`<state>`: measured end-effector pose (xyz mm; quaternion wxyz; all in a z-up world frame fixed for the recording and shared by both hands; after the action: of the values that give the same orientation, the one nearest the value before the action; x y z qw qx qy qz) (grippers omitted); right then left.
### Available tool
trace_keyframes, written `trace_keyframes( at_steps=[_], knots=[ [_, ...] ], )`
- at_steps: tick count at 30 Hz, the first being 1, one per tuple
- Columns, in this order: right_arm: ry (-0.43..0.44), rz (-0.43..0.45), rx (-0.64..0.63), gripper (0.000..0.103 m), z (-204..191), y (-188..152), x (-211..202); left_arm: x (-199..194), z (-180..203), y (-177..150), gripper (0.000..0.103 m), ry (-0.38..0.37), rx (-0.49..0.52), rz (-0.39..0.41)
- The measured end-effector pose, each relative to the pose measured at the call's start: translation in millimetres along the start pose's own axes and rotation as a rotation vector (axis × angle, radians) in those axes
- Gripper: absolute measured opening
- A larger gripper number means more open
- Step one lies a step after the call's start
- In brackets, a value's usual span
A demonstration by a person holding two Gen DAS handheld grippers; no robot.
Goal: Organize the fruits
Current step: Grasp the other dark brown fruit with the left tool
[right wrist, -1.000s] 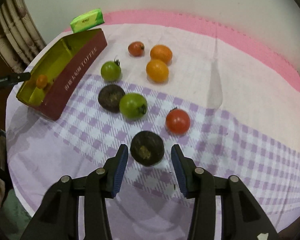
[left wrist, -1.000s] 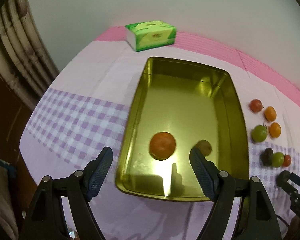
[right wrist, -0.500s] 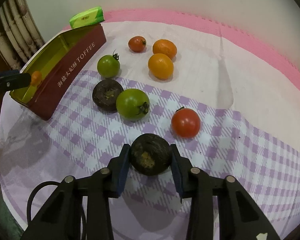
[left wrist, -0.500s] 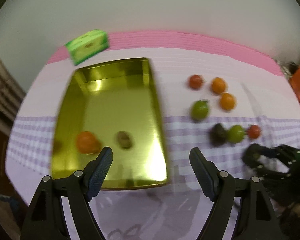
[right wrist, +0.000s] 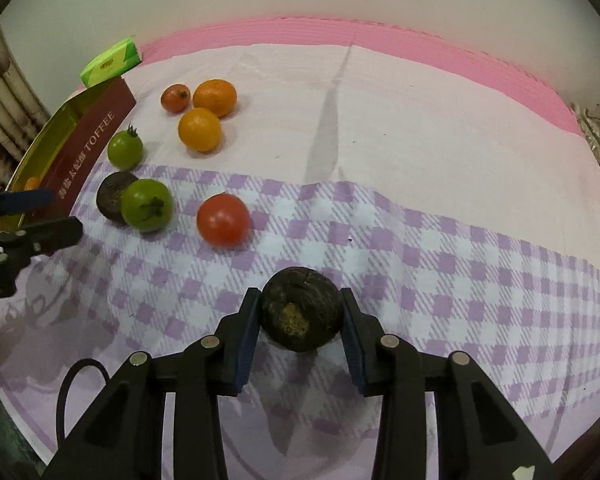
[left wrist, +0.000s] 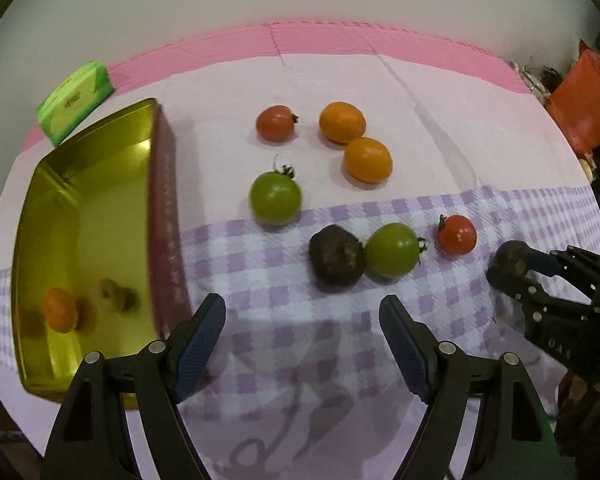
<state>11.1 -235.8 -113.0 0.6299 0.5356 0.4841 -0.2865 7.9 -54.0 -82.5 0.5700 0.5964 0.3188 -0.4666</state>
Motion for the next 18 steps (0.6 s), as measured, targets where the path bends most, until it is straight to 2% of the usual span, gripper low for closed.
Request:
trace_keyframes(
  at_steps=[9, 12, 14, 18],
  knots=[
    [0.004, -0.003, -0.007, 0.038, 0.3, 1.8, 3.1, 22.4, 12.8, 8.6, 0.079, -0.014, 0.016, -0.043],
    [-0.001, -0.006, -0.011, 0.038, -3.3, 4.0, 4.9, 25.0, 16.3, 14.7, 0.071, -0.040, 0.017, -0.040],
    [0.000, -0.006, -0.010, 0.038, -2.9, 3.7, 4.6, 28.5, 16.2, 17.5, 0.061, -0.057, 0.008, -0.049],
    [0.000, -0.006, -0.012, 0.038, -1.6, 2.9, 3.9, 31.4, 16.8, 15.9, 0.051, -0.089, -0.010, -0.062]
  ],
)
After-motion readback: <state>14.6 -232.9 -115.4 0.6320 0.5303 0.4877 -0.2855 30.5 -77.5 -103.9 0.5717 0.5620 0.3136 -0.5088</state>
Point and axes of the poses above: each gripper's, at about its wrist camera, not at the fingertips, and x roughly the way its jaws point, z to its right, y to its top, the point moved 7 cm from there along x, roughly the way its jaws point, and after that the axes turned 6 degrees about -x, right-handed, at the moved point
